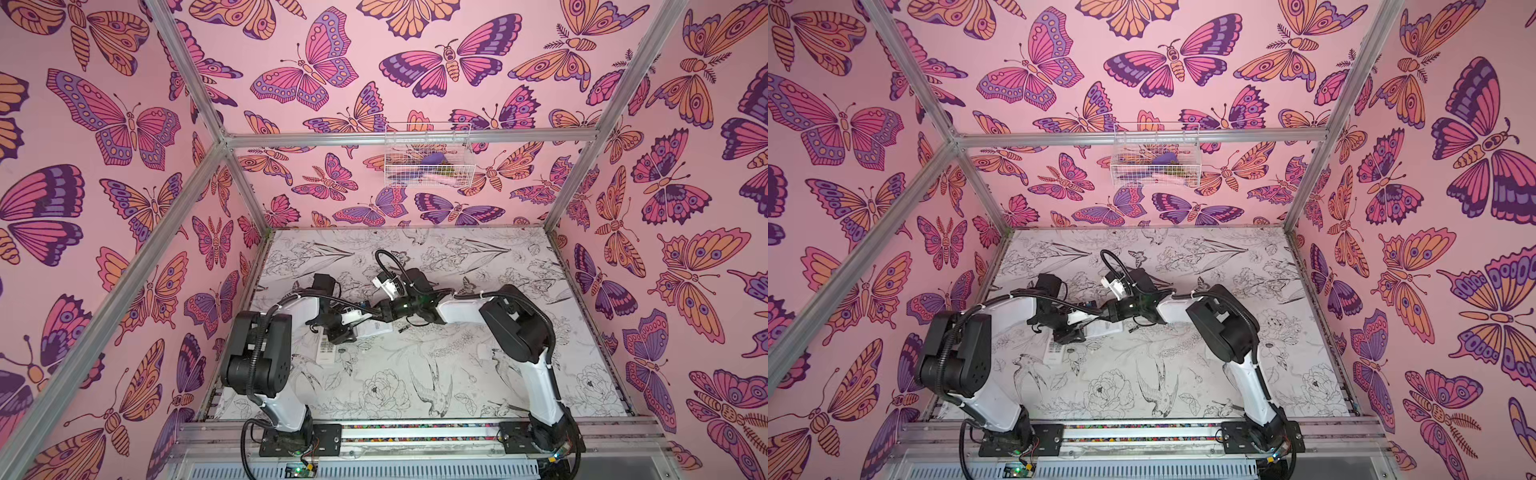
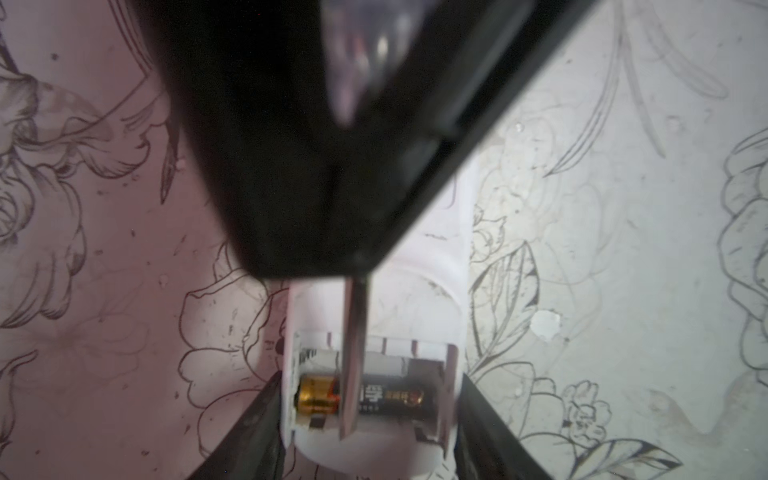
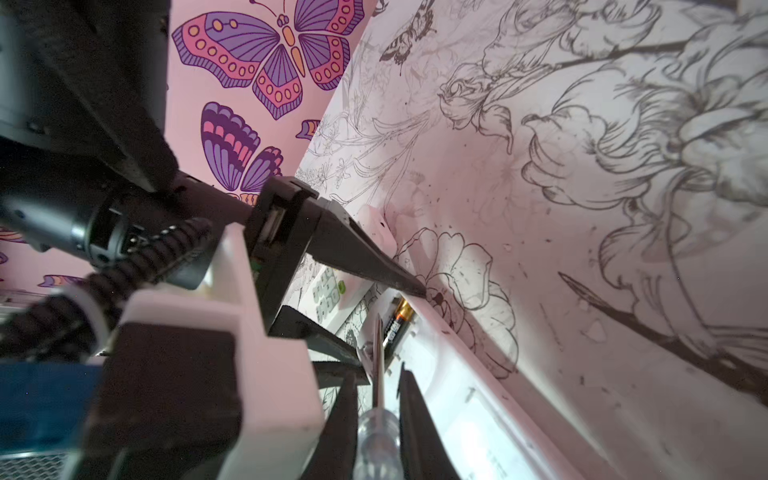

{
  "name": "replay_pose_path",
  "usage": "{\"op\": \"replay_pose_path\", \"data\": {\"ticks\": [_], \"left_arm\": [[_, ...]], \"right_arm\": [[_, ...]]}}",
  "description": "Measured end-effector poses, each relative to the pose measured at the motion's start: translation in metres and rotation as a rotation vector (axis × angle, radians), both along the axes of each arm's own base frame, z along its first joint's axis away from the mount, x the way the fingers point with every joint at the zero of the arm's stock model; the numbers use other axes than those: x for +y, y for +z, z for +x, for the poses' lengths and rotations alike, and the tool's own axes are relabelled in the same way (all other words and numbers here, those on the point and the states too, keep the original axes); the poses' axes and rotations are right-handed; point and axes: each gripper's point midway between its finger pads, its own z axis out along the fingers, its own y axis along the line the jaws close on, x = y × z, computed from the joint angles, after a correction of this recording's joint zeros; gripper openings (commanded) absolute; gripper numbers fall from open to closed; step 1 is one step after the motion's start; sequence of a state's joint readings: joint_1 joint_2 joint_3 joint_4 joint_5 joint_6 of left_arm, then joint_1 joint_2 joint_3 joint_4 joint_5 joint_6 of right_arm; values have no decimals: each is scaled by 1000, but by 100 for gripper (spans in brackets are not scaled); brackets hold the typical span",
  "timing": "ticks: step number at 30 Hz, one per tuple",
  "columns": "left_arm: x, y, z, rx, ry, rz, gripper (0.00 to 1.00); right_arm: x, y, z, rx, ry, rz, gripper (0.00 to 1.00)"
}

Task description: Unload the batteries from the remote control

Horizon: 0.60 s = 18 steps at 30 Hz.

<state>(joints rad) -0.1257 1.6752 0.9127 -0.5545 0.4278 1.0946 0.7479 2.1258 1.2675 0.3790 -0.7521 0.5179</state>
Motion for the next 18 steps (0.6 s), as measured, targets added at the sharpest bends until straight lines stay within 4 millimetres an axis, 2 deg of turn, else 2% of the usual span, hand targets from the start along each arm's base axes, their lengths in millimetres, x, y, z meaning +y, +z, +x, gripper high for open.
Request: {"op": "replay_pose_path", "data": {"ticks": [4, 9, 18], "left_arm": [[-2, 5, 0, -10, -2, -13, 56], [-3, 6, -5, 10, -3, -24, 67], [-2, 3, -12, 20, -21, -26, 72]], "right_arm": [[-7, 6, -5, -72, 18, -4, 0], [-11, 0, -9, -59, 17, -17, 0], [-18, -9, -13, 48, -21, -79, 0]]}}
